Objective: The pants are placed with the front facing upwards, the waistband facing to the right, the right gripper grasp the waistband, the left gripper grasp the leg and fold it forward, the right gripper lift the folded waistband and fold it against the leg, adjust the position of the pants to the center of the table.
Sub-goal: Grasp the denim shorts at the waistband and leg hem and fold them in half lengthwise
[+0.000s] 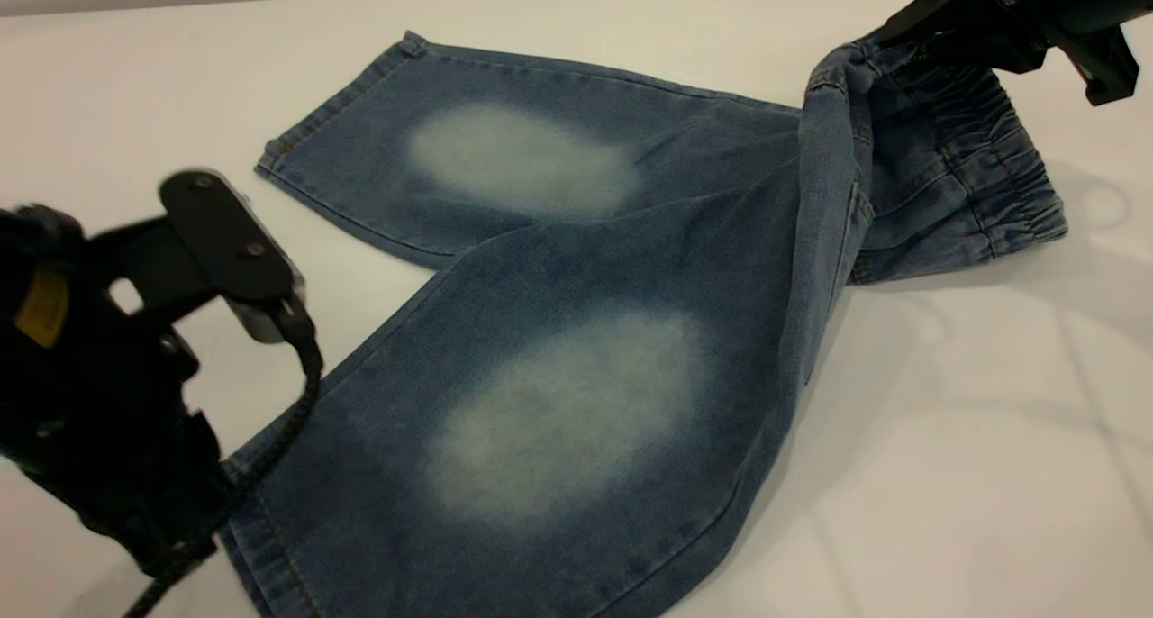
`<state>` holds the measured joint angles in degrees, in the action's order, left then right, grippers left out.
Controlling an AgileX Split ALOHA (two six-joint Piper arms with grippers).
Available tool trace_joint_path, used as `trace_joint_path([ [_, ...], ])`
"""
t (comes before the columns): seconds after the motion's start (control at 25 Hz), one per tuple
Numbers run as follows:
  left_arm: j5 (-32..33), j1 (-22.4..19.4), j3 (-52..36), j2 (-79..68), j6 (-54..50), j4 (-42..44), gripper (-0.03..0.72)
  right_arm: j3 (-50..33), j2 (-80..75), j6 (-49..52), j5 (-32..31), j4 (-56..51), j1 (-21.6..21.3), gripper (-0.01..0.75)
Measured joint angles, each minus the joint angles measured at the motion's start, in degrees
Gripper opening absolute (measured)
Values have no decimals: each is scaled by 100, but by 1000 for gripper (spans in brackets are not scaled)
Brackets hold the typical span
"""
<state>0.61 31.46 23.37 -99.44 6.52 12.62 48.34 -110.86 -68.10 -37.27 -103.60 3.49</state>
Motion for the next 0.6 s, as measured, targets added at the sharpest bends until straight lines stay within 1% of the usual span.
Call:
trace_joint_path([
  [0.12,-367,0,0,-464,-68,6,323,0,0,-5,-29,0,0,76],
  [0.2,-447,0,32,-785,-163,6,407,0,0,-11,-36,0,0,79],
  [0.24,-436,0,66,-825,-215,12,433,0,0,-17,-36,0,0,80],
  [0.32,-412,0,103,-844,-355,12,454,4,0,-17,-42,0,0,82],
  [0.6,-427,-34,115,-861,-319,13,459,4,0,-17,-55,5,0,83],
])
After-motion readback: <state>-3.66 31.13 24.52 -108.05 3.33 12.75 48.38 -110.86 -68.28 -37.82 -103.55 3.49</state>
